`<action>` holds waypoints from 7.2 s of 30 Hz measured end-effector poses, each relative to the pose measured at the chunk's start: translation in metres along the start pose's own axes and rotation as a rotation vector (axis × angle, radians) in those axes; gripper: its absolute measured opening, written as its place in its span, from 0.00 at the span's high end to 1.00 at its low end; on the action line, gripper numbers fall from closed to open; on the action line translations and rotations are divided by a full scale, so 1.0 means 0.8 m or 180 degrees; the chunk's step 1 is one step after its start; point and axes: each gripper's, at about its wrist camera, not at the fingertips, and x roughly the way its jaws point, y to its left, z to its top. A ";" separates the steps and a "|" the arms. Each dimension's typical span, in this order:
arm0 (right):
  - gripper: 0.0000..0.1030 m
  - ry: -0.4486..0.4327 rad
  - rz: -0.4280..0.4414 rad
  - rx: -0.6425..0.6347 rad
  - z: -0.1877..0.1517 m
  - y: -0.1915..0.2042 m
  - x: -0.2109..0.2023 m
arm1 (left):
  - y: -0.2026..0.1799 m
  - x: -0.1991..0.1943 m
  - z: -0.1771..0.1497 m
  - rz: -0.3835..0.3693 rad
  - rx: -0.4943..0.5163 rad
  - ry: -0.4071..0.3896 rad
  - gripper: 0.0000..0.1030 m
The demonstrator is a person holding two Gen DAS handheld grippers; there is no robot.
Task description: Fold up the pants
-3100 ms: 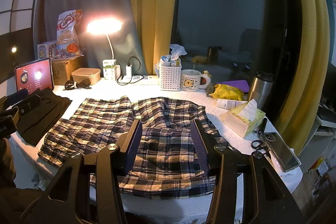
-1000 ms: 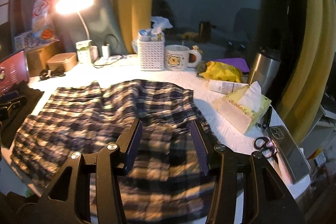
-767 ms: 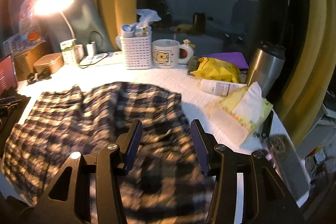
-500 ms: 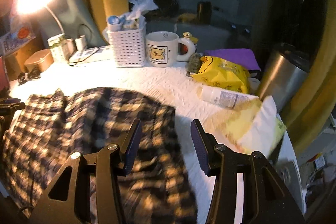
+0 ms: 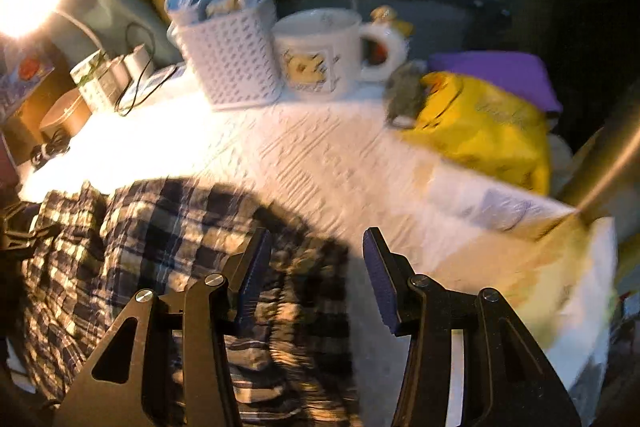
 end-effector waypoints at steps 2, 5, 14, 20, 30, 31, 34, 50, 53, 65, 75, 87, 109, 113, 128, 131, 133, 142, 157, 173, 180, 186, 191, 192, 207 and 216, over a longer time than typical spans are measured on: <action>0.51 0.0096 0.0032 -0.0035 -0.002 0.006 0.012 | 0.000 -0.003 0.001 -0.0002 0.0011 -0.0035 0.54; 0.51 0.0098 -0.0017 -0.0076 -0.006 0.016 0.023 | -0.001 -0.009 0.000 -0.0111 0.0034 -0.0035 0.77; 0.85 -0.0245 -0.0246 -0.0368 -0.005 0.045 -0.003 | 0.005 -0.028 0.008 -0.0179 -0.0041 -0.0212 0.94; 0.88 -0.0767 -0.0480 -0.0293 0.030 0.041 -0.049 | 0.026 -0.066 0.052 -0.0049 -0.0044 -0.0542 0.94; 0.88 -0.1066 -0.0489 -0.0071 0.104 0.013 -0.051 | 0.068 -0.056 0.142 0.0181 0.0014 -0.0827 0.94; 0.88 -0.1025 -0.0498 -0.0059 0.107 0.011 -0.039 | 0.068 -0.048 0.146 0.0209 0.0035 -0.0826 0.94; 0.88 -0.0882 -0.0524 -0.0041 0.114 0.007 -0.003 | 0.067 -0.015 0.156 0.0320 0.0098 -0.0783 0.94; 0.40 -0.0525 -0.0674 0.0149 0.120 -0.016 0.064 | 0.130 0.001 0.147 0.0263 -0.0441 -0.0500 0.67; 0.28 -0.0713 -0.0682 0.0047 0.115 -0.007 0.022 | 0.126 -0.026 0.124 0.0088 -0.0489 -0.0536 0.57; 0.28 -0.0514 -0.0513 0.0071 -0.042 0.005 -0.088 | 0.072 -0.063 -0.056 -0.0302 -0.0815 -0.0261 0.36; 0.28 -0.0175 -0.0276 0.0211 -0.132 0.030 -0.091 | 0.058 -0.076 -0.121 -0.0224 -0.0949 -0.0161 0.36; 0.60 -0.0182 -0.0083 0.0386 -0.155 0.029 -0.072 | 0.043 -0.078 -0.134 -0.0051 -0.0655 -0.0266 0.45; 0.74 -0.0699 -0.0613 -0.0320 -0.122 0.045 -0.167 | -0.007 -0.247 -0.160 -0.0688 -0.0569 -0.0790 0.90; 0.74 -0.0643 -0.0618 -0.0313 -0.137 0.036 -0.166 | -0.025 -0.249 -0.191 -0.0747 -0.0566 -0.0609 0.90; 0.74 -0.0420 -0.0521 -0.0085 -0.208 0.009 -0.146 | -0.040 -0.194 -0.272 -0.0767 -0.0829 0.0141 0.87; 0.74 -0.0392 -0.0513 -0.0042 -0.218 0.004 -0.145 | -0.027 -0.198 -0.277 -0.0763 -0.0893 0.0179 0.83; 0.74 -0.0377 -0.0527 -0.0037 -0.223 0.004 -0.144 | -0.013 -0.204 -0.282 -0.0719 -0.0922 0.0158 0.82; 0.67 -0.0415 -0.0621 0.0006 -0.222 0.004 -0.152 | 0.044 -0.235 -0.261 -0.0366 -0.0870 -0.0384 0.71; 0.47 -0.0573 -0.0417 -0.0002 -0.158 0.041 -0.140 | 0.063 -0.123 -0.116 -0.0181 -0.0563 -0.0589 0.50; 0.48 -0.0465 0.0136 -0.0206 -0.097 0.111 -0.079 | 0.049 -0.062 -0.121 -0.0330 -0.0258 -0.0032 0.60; 0.59 -0.0430 0.0378 -0.0495 -0.063 0.170 -0.058 | 0.082 -0.071 -0.111 -0.0451 -0.0516 -0.0029 0.64; 0.59 -0.0408 0.0430 -0.0509 -0.044 0.186 -0.045 | 0.124 -0.066 -0.073 -0.0353 -0.0838 -0.0110 0.63; 0.59 -0.0407 0.0379 -0.0468 -0.043 0.178 -0.047 | 0.111 -0.036 -0.047 -0.0394 -0.0639 0.0071 0.63; 0.59 -0.0407 0.0360 -0.0444 -0.044 0.174 -0.047 | 0.106 -0.027 -0.043 -0.0427 -0.0584 0.0129 0.63; 0.59 -0.0330 0.0031 0.0033 -0.063 0.088 -0.045 | 0.076 -0.004 -0.032 0.0024 -0.0032 -0.0121 0.95; 0.59 -0.0422 -0.0154 -0.0038 -0.021 0.072 -0.041 | 0.095 -0.022 -0.001 0.0172 -0.0184 -0.0308 0.95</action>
